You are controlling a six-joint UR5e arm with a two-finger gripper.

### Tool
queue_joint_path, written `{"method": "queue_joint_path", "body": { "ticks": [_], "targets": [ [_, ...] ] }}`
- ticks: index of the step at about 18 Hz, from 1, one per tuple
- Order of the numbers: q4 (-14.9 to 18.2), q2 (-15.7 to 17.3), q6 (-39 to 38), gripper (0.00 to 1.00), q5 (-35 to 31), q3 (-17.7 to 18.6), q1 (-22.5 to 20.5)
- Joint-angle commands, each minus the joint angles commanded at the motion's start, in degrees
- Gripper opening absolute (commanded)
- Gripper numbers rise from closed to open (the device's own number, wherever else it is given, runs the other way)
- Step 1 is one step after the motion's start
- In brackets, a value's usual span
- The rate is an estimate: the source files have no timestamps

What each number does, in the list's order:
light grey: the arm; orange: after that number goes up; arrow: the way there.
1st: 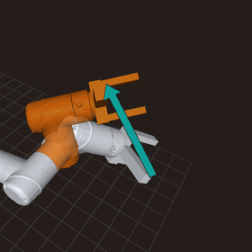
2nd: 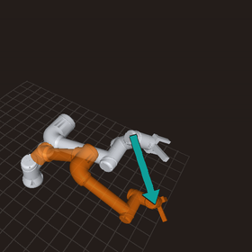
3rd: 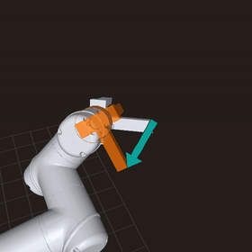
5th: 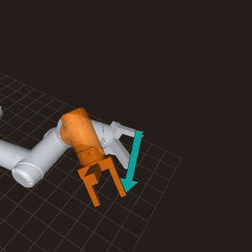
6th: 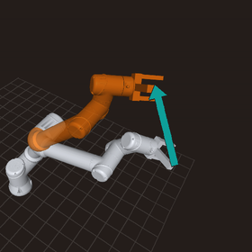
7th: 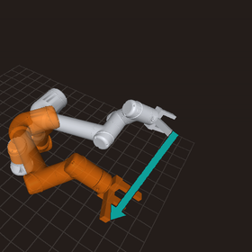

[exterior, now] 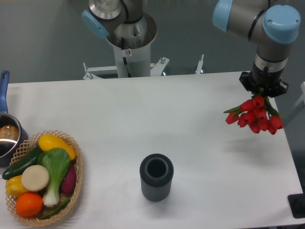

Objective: Insert the flowers into the vase
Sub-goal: 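Lift the red tulip bunch with the gripper and swing it toward the vase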

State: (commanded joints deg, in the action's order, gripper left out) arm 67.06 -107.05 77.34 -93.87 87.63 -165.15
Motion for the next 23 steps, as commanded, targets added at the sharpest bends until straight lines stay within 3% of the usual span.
{"method": "queue_joint_path", "body": {
  "ticks": [4, 9, 18, 23],
  "targets": [
    [0.0, 0.35, 0.0, 0.0, 1.67, 0.09, 0.7],
    [0.0, 1.23, -0.61, 0.0, 9.22, -0.17, 0.97],
    [-3.43, 4.39, -10.1, 0.0, 30.39, -0.26, 1.05],
    [-3.69, 5.27, -13.27, 0.0, 41.3, -0.26, 0.97]
  ]
}}
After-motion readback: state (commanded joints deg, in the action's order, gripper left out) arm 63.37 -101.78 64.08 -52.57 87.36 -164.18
